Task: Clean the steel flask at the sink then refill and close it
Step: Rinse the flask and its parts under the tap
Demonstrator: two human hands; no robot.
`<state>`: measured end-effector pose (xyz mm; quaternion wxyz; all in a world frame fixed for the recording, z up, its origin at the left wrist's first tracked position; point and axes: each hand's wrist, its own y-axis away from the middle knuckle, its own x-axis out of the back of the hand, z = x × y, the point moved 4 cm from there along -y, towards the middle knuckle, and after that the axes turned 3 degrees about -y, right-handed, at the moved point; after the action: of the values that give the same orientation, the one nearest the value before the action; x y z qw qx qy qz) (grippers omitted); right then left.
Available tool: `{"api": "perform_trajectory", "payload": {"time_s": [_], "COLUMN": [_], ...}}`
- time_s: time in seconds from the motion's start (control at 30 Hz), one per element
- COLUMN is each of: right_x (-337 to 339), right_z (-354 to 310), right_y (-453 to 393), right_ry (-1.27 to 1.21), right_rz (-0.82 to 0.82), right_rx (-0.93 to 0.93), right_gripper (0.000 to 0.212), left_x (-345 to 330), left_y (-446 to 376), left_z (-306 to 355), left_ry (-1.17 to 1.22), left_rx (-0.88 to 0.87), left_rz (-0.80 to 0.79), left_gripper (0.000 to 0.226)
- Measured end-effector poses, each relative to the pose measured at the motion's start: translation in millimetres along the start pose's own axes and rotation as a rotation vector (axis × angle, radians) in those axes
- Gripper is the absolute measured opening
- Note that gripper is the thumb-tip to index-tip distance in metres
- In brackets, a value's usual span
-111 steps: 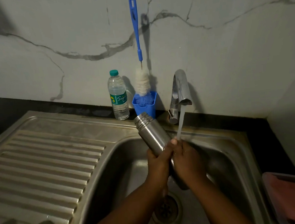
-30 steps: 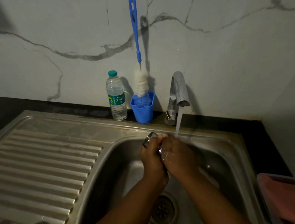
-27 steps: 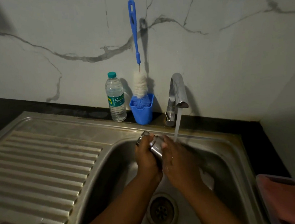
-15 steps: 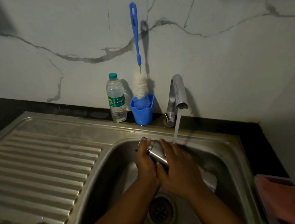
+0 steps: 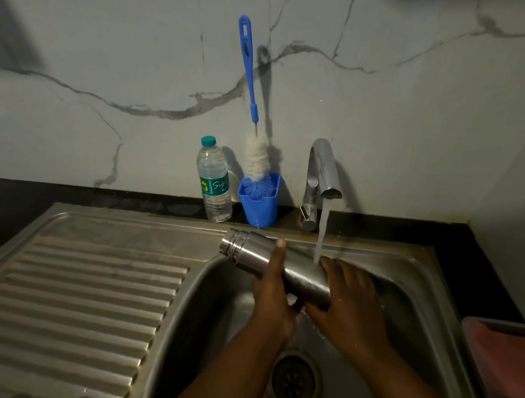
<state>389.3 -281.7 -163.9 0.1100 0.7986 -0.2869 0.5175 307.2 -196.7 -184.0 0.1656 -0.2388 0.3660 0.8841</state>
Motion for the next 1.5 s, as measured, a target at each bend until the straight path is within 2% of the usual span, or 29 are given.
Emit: {"api": "perform_trajectory", "payload": {"time_s": [0.13, 0.23, 0.33, 0.43, 0.5, 0.63, 0.73, 0.87, 1.0, 1.07, 1.17, 1.23, 1.37, 1.5], "right_x": [-10.6, -8.9, -7.7, -8.4, -11.6, -21.2, -20.0, -4.1, -2.4, -3.5, -9.4, -13.9, -27.7, -20.4], "right_z": [7.4, 5.3, -19.1, -31.4, -21.5, 16.9, 28.7, 7.5, -22.8, -22.9, -7.3, 7.3, 28.0, 41.3], "right_y": [14.3, 16.9, 2.2, -8.8, -3.6, 20.8, 19.0, -7.4, -19.2, -17.8, -4.0, 10.7, 33.8, 36.5], "right_ry": [-0.051, -0.150, -0.185, -0.258, -0.274, -0.270, -0.294, -0.115, -0.141, -0.166, -0.217, -0.339, -0.640, -0.976], "right_rz": [-0.103, -0.157, -0.175, -0.200, -0.240, -0.296, -0.285, -0.226, -0.155, -0.140, -0.167, -0.212, -0.286, -0.080], "right_rx": [-0.073, -0.137, -0.031, 0.039, 0.033, -0.103, -0.178, -0.058, 0.037, 0.014, -0.016, -0.095, -0.213, -0.374], "right_gripper": [0.091, 0.094, 0.087, 0.098, 0.098, 0.101, 0.102, 0.089, 0.092, 0.099, 0.098, 0.091, 0.085, 0.081], "left_x": [11.3, 12.2, 4.2, 0.1, 2.9, 10.2, 9.7, 3.1, -6.7, -7.8, -2.2, 1.6, 11.7, 16.0], "left_y": [-5.8, -2.4, 3.6, 0.1, -2.8, -2.1, -3.5, -2.9, -3.8, -3.8, -4.5, -4.1, -9.0, -7.7], "left_z": [20.9, 8.4, -18.4, -27.2, -21.8, 9.1, 15.7, -8.6, -23.5, -17.6, -5.8, -0.3, -0.5, -16.0], "left_ry": [0.029, 0.043, 0.006, 0.026, 0.009, 0.115, 0.174, 0.189, 0.025, -0.027, -0.063, 0.033, 0.126, 0.249], "left_rx": [-0.050, -0.044, -0.010, -0.013, -0.001, 0.014, -0.040, -0.017, -0.072, -0.064, 0.017, 0.070, 0.136, 0.216], "left_rz": [0.053, 0.011, -0.174, -0.271, -0.222, -0.102, -0.086, -0.132, -0.302, -0.279, -0.123, -0.065, -0.005, -0.053], "left_gripper": [0.055, 0.058, 0.055, 0.066, 0.067, 0.044, 0.046, 0.053, 0.057, 0.055, 0.046, 0.043, 0.062, 0.078]}}
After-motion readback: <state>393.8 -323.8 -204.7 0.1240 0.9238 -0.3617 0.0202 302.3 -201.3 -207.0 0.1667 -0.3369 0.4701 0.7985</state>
